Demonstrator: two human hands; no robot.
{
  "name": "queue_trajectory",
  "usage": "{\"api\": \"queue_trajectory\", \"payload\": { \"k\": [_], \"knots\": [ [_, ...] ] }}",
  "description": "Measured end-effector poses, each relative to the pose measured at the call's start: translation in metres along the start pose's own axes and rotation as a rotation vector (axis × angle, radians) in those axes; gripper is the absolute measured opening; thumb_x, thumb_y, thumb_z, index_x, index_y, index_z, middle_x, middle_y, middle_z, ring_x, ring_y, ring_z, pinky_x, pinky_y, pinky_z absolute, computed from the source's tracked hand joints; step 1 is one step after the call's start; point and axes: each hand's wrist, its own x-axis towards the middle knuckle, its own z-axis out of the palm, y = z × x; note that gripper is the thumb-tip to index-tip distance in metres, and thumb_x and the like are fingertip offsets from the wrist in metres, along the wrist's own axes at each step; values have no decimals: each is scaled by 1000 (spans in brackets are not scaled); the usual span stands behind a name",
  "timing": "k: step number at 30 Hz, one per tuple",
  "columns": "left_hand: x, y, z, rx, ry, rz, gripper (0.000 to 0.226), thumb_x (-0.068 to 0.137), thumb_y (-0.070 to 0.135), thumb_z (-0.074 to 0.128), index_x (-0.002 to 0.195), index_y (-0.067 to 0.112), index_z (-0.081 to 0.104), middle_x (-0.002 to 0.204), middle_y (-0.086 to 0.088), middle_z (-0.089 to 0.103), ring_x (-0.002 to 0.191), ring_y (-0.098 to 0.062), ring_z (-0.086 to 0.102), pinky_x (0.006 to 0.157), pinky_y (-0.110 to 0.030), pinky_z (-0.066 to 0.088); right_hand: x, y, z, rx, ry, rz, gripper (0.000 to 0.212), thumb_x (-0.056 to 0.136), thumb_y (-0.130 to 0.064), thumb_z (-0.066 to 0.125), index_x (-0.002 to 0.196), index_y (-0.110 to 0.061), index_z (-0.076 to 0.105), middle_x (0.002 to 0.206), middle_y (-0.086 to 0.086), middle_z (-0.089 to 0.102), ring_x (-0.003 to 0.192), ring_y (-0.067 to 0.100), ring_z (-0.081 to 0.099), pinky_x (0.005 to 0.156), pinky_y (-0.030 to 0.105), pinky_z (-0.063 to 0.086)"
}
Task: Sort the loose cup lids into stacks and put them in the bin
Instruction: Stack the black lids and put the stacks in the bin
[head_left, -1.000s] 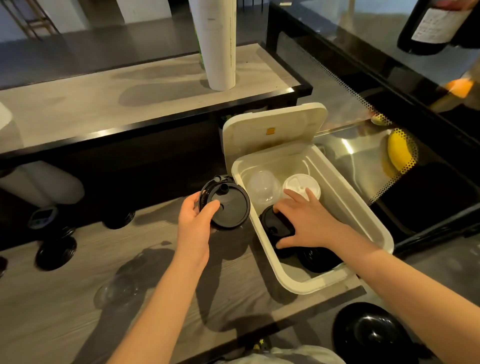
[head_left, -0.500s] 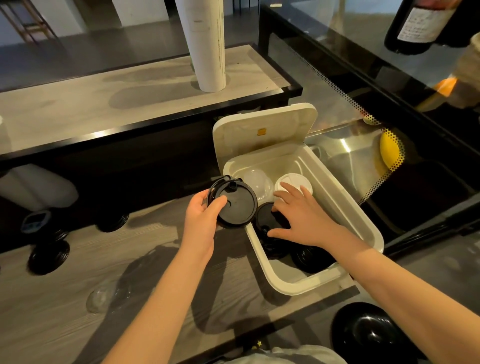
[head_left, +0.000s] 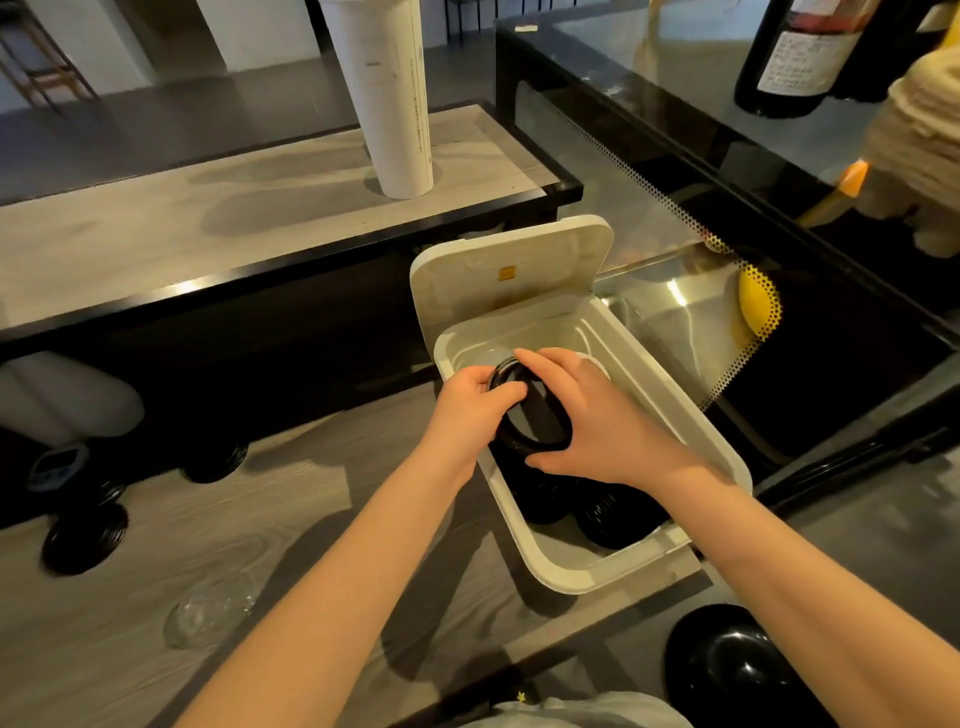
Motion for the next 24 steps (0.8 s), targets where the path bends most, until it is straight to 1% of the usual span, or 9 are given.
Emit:
{"api": "queue_trajectory", "payload": {
  "k": [2,4,6,9,12,14,16,19,24],
  "knots": [
    [1,1,0,38,-43,4,11,89,11,56,93,14,66,95,-11,70,91,-21,67,79,-33,54,0,4,1,8,-10,33,101,66,-35,78,148,-24,21,144,-2,30,130,17,31,105,23,26],
    [2,1,-4,138,-47,19,21,90,17,56,110,15,62,106,-5,67,97,-18,64,83,-29,53,-2,9,1,46,-13,71,100,65,-35,79,147,-26,22,143,-4,30,131,17,30,107,26,27],
    [3,-4,-15,388,71,125,38,90,21,57,127,15,53,117,0,60,106,-12,58,88,-22,45,-5,11,2,21,-49,114,100,66,-37,78,147,-28,20,143,-6,30,132,18,30,108,31,31],
    [-2,-21,-38,737,189,318,42,91,21,57,132,13,51,133,0,53,125,-14,47,99,-22,33,-8,9,9,-33,-145,160,98,67,-39,77,145,-27,19,141,-6,34,127,19,35,101,31,37],
    [-8,-43,-53,852,93,320,50,91,23,58,138,15,45,148,2,38,139,-15,31,111,-25,21,-1,8,24,-145,-188,89,88,64,-42,76,136,-22,30,129,-1,46,112,21,48,93,32,43],
    [-11,-51,-55,885,37,326,56,91,27,57,143,19,37,153,4,27,143,-14,20,113,-23,13,4,9,31,-240,-210,55,82,64,-45,73,132,-20,34,126,0,48,108,23,49,93,33,39],
    [-12,-53,-56,915,26,342,59,92,29,56,145,20,32,155,4,22,145,-14,13,112,-21,7,8,11,32,-305,-232,38,80,65,-46,71,131,-21,34,132,0,43,114,24,46,101,36,31],
    [-11,-52,-56,958,13,336,60,93,30,54,146,20,29,156,3,19,145,-15,11,114,-24,7,7,15,29,-372,-278,21,78,68,-49,69,133,-24,34,142,-2,34,131,22,31,111,42,17],
    [-12,-49,-56,989,-13,322,61,94,29,52,147,18,26,157,1,17,145,-16,11,115,-24,6,3,18,26,-198,-331,78,73,77,-54,66,139,-27,37,156,-5,19,143,16,12,115,42,11]
  ]
}}
